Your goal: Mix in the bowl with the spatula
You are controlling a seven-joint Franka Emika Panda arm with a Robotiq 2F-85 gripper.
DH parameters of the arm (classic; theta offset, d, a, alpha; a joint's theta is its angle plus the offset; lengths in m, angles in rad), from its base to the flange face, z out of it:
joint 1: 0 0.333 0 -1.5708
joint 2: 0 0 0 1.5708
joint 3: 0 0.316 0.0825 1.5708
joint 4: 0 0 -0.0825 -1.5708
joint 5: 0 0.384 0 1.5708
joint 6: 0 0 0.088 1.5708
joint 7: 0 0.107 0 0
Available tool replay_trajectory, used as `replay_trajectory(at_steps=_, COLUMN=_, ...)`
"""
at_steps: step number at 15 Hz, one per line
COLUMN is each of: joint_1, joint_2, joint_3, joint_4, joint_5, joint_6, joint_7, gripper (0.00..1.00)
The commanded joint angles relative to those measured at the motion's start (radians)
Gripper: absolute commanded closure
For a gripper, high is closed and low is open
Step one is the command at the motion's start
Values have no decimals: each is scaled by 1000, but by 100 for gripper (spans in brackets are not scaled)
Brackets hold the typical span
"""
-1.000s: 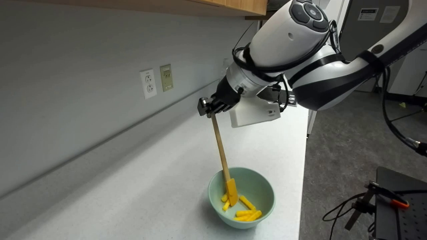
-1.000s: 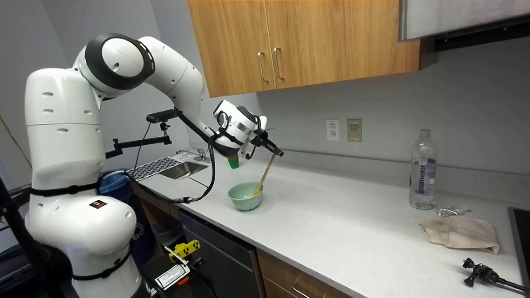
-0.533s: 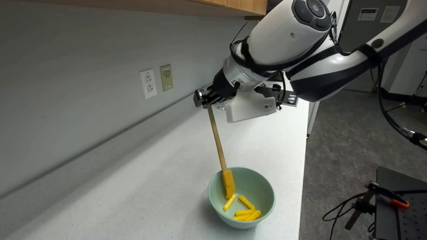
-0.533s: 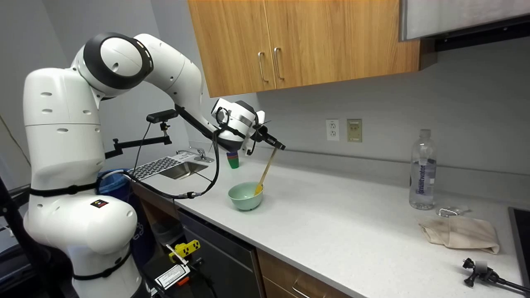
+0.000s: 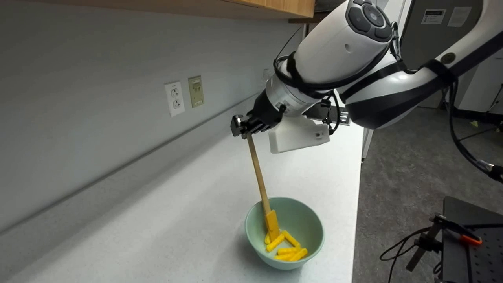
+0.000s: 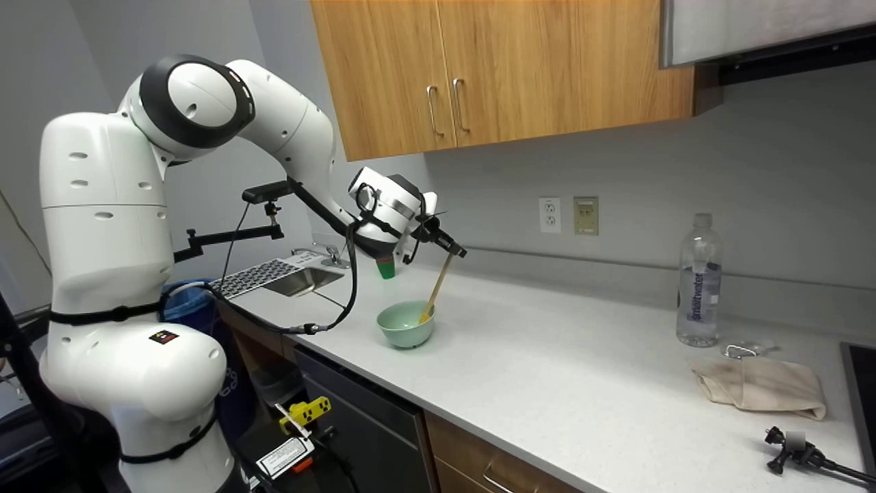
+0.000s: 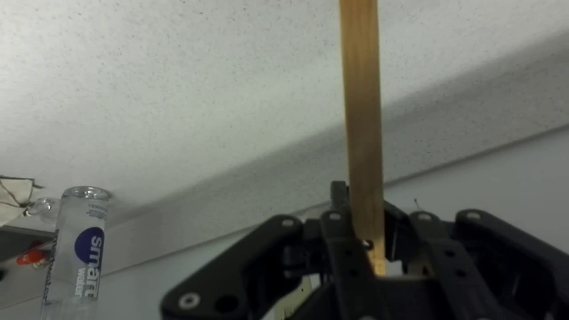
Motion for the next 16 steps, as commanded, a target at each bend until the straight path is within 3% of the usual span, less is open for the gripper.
replay_trajectory(at_steps=1, joint_1=-36, joint_2=-16, joint_3=14, joint_4=-39, joint_5=85, joint_6=52, joint_7=-73, gripper=98)
replay_trajectory(at_steps=8, joint_1=-55, joint_2=-12, joint_3=10, joint_4=-43, joint_5=116, joint_6=58, joint_7=-101, gripper=98)
replay_trajectory(at_steps=16, joint_1=-125, joint_2=-14, joint_3=85, joint_4=-88, joint_5=362, joint_6=101, joint_7=-271, gripper=98)
